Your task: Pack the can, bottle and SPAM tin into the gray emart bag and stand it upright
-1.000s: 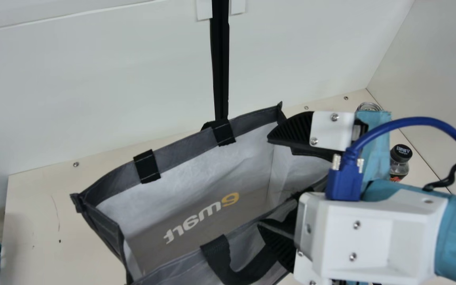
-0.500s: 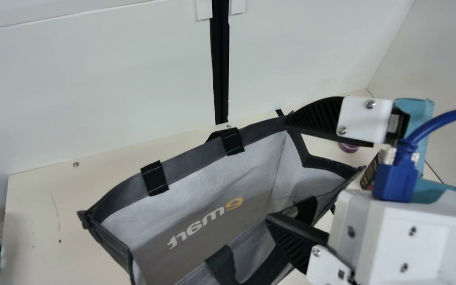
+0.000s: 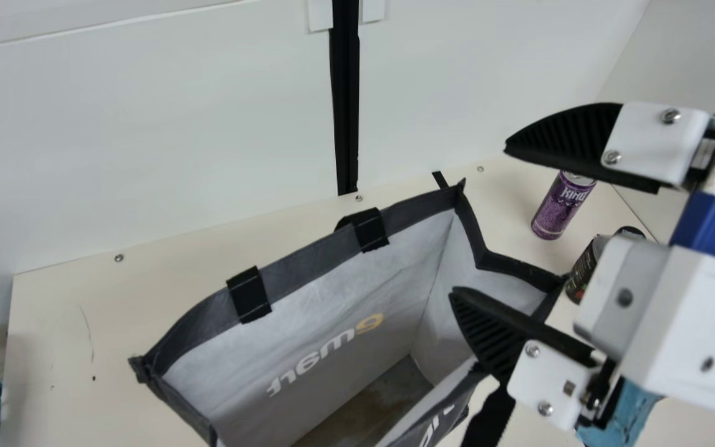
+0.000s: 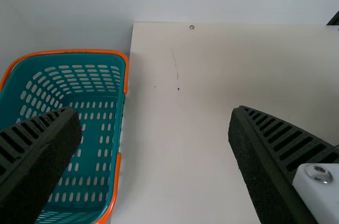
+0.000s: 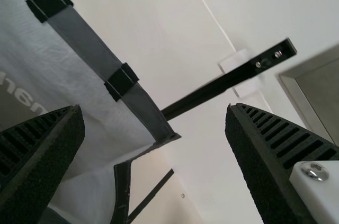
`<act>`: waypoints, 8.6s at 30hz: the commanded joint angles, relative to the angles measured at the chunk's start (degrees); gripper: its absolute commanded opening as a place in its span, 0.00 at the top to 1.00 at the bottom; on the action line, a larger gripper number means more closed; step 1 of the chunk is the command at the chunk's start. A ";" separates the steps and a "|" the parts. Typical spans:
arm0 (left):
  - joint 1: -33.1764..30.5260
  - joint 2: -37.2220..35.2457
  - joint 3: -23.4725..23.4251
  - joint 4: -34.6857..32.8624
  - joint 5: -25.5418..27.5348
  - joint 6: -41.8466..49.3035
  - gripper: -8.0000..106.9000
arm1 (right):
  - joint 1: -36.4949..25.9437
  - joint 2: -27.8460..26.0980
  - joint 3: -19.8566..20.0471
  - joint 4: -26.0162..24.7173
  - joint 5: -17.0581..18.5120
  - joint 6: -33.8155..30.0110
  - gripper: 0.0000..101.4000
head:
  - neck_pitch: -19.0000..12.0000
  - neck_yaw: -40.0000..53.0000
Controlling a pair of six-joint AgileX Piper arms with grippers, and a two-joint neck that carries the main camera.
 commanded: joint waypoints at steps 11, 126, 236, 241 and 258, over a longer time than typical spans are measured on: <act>0.00 0.00 0.00 0.00 0.00 0.00 0.15 | -9.64 1.78 -1.83 1.30 0.00 1.19 0.06 | -1.30 -0.05; 0.00 0.00 0.00 0.00 0.00 0.00 0.15 | -45.96 8.50 13.65 3.74 -0.05 15.10 0.06 | -1.30 -0.05; -43.29 36.62 -44.10 0.77 0.40 -0.61 0.15 | -45.96 8.50 13.65 3.74 -0.05 15.10 0.06 | -1.30 -0.05; -44.03 39.17 -46.30 -0.50 0.40 1.05 0.15 | -45.96 8.50 13.65 3.74 -0.05 15.10 0.06 | -1.30 -0.05; -45.54 45.78 -50.25 -4.36 0.40 3.83 0.15 | -45.96 8.50 13.65 3.74 -0.05 15.10 0.06 | -1.30 -0.05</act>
